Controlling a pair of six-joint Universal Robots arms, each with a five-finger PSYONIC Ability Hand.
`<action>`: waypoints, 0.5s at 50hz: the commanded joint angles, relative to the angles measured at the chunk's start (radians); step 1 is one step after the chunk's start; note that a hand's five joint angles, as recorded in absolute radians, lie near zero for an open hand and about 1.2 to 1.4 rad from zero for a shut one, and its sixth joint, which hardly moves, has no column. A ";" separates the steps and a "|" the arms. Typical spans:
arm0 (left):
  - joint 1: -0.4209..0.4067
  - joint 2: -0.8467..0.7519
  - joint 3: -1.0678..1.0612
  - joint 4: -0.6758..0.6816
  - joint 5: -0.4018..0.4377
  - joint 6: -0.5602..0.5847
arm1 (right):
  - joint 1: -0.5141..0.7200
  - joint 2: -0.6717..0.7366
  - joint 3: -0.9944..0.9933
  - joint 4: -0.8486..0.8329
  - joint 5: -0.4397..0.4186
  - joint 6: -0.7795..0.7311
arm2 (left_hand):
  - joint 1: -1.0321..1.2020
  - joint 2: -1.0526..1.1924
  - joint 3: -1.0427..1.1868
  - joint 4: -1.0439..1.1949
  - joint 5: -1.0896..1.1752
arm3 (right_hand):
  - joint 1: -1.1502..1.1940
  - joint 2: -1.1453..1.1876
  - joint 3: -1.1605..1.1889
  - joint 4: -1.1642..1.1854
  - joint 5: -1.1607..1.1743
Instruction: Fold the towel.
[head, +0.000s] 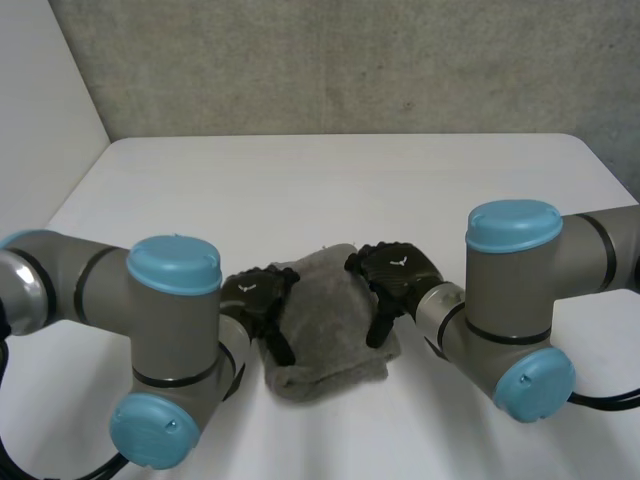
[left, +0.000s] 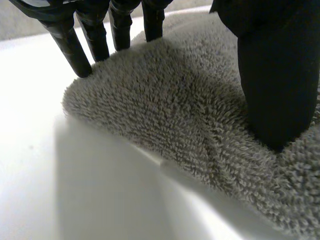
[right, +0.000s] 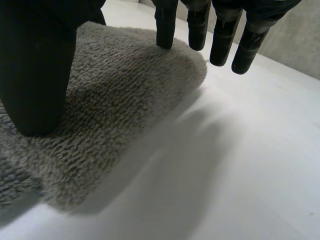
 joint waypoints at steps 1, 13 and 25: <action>0.003 0.121 0.012 -0.002 0.002 0.003 | -0.017 -0.086 -0.016 0.001 0.015 -0.031 | 0.021 0.018 0.016 0.017 0.004 | -0.029 -0.046 -0.037 -0.054 -0.047; 0.145 0.431 0.181 -0.089 0.015 0.112 | -0.129 -0.409 -0.085 -0.002 0.202 -0.045 | 0.015 0.012 0.010 0.011 -0.002 | -0.029 -0.046 -0.037 -0.054 -0.047; 0.256 0.513 0.224 -0.235 0.116 0.120 | -0.152 -0.444 -0.066 0.047 0.133 -0.039 | -0.002 -0.005 -0.007 -0.006 -0.019 | -0.029 -0.046 -0.037 -0.054 -0.047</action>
